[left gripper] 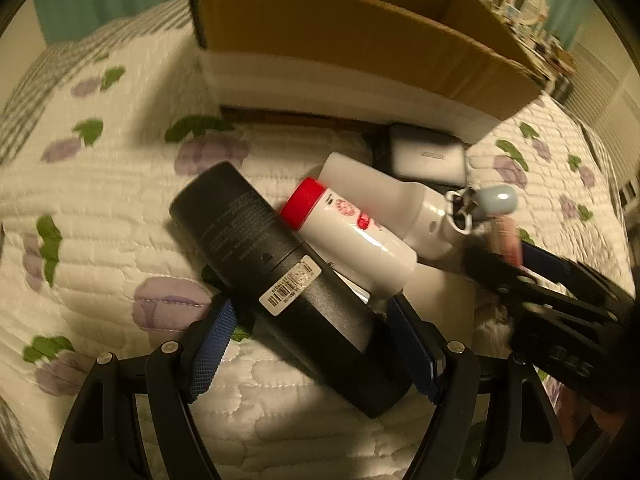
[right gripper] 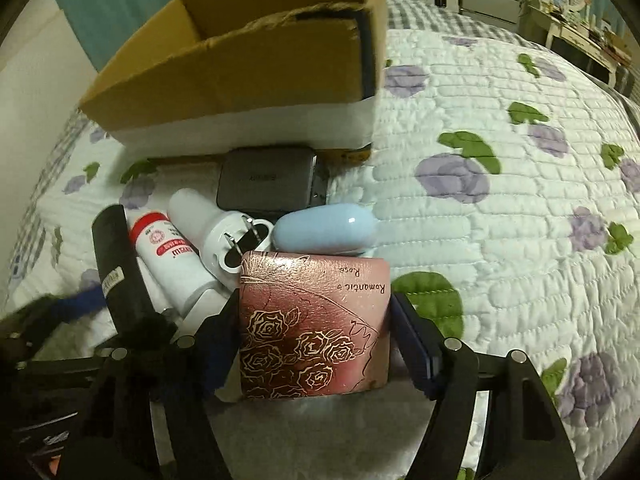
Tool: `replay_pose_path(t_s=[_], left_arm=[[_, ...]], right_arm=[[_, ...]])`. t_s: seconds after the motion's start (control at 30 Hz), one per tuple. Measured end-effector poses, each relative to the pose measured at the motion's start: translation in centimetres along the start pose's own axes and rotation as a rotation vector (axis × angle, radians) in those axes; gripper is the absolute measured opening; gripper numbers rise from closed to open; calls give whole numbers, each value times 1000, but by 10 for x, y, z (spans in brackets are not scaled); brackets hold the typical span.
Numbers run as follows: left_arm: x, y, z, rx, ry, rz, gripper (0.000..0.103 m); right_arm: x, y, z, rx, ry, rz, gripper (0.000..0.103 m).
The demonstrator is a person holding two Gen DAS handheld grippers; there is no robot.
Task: Organize rigid objects
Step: 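Grasp the pink rose-printed box with the right gripper while the left grasps the black remote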
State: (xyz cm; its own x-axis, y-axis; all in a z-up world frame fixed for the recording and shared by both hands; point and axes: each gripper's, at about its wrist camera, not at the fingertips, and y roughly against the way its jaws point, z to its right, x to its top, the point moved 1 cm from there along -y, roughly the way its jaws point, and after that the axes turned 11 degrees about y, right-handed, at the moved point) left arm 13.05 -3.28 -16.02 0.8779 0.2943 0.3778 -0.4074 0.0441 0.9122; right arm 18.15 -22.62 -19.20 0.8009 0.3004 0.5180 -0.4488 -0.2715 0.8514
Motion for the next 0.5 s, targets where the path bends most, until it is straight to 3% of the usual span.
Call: replay_pose_path(t_s=[0.07, 0.33, 0.43, 0.5], left_arm=[[0, 3, 0, -6, 4, -3, 75], [-11, 32, -8, -40, -16, -8, 41], [-17, 48, -7, -46, -54, 24, 27], [-21, 58, -6, -49, -66, 41, 23]], right_arm=[[-1, 9, 4, -17, -6, 18, 70], [-5, 36, 0, -34, 40, 76, 70], [-8, 41, -4, -33, 46, 86, 70], [-10, 44, -6, -40, 51, 89, 70]])
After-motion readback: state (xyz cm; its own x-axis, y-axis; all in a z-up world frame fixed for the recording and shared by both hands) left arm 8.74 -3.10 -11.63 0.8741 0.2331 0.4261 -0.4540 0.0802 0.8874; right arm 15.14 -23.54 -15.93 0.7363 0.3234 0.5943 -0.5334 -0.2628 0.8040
